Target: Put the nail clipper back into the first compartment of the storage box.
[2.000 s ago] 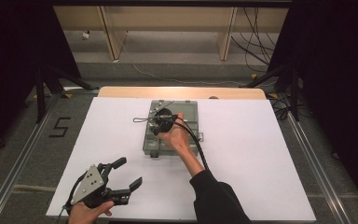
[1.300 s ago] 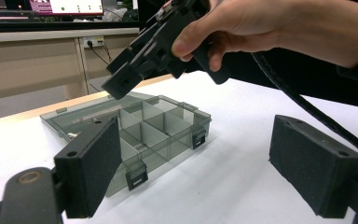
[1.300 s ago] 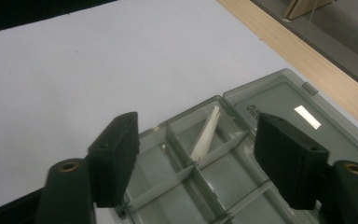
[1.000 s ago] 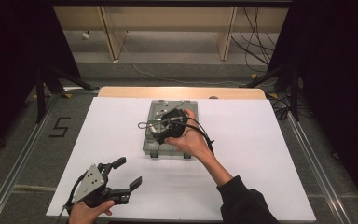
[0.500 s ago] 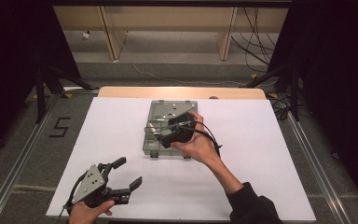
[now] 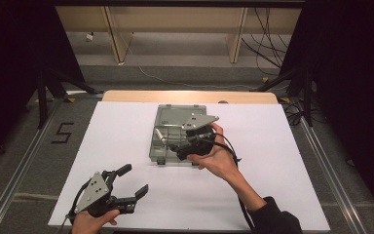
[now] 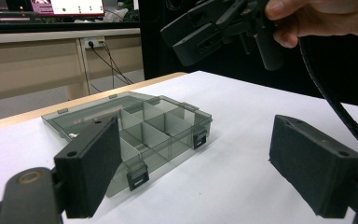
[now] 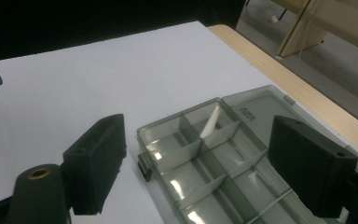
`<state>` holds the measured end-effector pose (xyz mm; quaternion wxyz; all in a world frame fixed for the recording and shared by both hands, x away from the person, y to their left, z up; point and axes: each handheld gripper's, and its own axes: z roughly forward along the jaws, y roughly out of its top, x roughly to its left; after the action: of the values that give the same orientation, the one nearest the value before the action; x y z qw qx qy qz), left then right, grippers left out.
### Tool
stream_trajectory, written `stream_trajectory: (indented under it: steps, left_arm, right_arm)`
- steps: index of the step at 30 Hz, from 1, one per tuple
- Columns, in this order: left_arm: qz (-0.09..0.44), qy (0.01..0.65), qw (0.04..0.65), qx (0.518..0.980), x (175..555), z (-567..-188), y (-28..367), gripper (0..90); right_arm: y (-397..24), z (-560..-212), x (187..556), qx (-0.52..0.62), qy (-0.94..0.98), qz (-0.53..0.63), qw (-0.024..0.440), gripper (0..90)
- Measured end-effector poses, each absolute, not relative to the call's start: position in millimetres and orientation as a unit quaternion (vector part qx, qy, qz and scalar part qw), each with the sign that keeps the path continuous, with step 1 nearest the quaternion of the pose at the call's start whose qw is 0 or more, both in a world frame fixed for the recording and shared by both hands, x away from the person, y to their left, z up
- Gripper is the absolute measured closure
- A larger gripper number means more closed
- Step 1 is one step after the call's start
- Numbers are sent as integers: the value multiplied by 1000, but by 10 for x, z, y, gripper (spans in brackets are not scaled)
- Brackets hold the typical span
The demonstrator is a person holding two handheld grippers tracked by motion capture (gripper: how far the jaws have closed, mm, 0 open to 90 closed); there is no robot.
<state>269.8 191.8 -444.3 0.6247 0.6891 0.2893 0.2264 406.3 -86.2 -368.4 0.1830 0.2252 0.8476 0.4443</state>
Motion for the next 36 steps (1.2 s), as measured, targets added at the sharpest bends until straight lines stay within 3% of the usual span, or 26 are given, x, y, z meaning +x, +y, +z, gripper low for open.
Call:
stream_trajectory:
  steps: [15,17,22,36]
  left_arm:
    - [222,293,626,688,2694,-4442,1914,162]
    - [220,303,645,666,2692,-4442,1876,163]
    - [216,304,648,664,2687,-4445,1861,161]
    - [227,287,625,689,2693,-4437,1909,161]
  right_arm:
    - [-1080,-3676,3888,232,826,477,189,186]
    - [-1113,-3675,3852,230,820,488,192,185]
    - [-1200,-3701,3775,233,814,499,186,184]
    - [-1470,-3733,3593,241,790,525,204,163]
